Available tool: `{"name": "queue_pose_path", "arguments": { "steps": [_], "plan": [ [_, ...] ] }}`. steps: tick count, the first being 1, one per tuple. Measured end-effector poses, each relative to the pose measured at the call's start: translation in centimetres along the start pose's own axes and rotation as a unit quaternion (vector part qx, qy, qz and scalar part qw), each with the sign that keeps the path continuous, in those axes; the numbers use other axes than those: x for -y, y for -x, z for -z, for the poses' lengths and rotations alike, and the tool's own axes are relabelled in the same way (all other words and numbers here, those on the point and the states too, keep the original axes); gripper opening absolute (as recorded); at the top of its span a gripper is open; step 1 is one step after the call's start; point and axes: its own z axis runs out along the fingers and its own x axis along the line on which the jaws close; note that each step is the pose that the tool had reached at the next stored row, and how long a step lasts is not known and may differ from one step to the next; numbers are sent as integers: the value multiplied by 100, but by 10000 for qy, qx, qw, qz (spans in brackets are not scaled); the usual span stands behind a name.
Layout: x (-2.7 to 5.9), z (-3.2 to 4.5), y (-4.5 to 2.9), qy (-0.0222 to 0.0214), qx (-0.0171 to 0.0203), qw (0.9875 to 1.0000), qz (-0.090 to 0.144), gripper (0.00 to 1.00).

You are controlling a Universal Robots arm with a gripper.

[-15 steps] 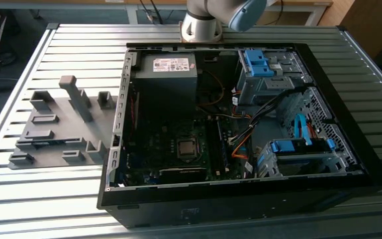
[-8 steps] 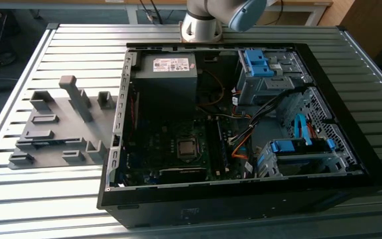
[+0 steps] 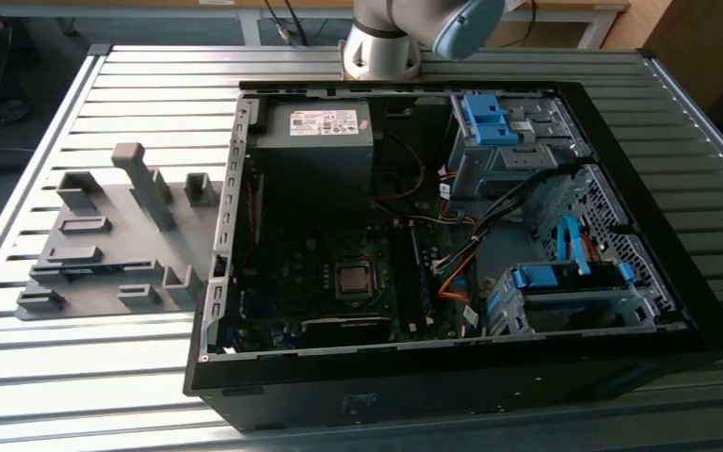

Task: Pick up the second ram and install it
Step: 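Pick up the second ram and move it above second insertion slot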

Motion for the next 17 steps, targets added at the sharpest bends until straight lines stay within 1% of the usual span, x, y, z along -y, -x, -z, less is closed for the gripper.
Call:
{"name": "queue_pose_path", "arguments": {
  "steps": [11, 17],
  "plan": [
    [0, 0, 0, 0, -2, 10000, 51, 11],
    [2, -1, -2, 1, -10, 9995, 301, 11]
  ]
}}
